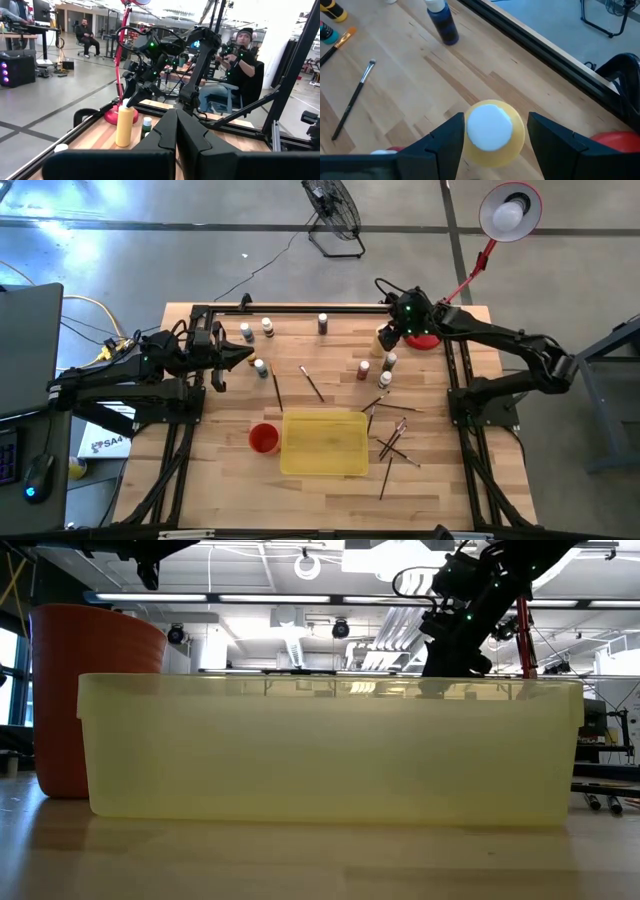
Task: Pick & Place Paint Supplies
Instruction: Put the yellow paint bottle into the yellow bin
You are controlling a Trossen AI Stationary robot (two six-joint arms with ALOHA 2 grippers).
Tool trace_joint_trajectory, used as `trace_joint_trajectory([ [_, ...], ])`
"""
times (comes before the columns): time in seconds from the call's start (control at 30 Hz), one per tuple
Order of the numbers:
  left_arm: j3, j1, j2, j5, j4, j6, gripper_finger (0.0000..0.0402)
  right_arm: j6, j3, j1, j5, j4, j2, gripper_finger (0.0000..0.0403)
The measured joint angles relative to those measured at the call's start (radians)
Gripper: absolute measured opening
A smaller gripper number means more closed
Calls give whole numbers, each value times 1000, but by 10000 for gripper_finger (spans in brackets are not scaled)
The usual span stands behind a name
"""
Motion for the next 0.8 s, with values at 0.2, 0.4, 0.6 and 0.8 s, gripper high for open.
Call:
trace_joint_trajectory([
  [0.2, 0, 0, 0, 3, 0, 0, 0, 6, 0, 0, -1, 0, 0, 208],
  [0.4, 0, 0, 0, 3, -1, 0, 0, 7, 0, 0, -1, -1, 15, 208],
  [0.6, 0, 0, 0, 2, -7, 0, 0, 9, 2, 0, -5, 12, 51, 208],
  [0.8, 0, 0, 0, 2, -8, 0, 0, 10, 2, 0, -7, 12, 57, 208],
])
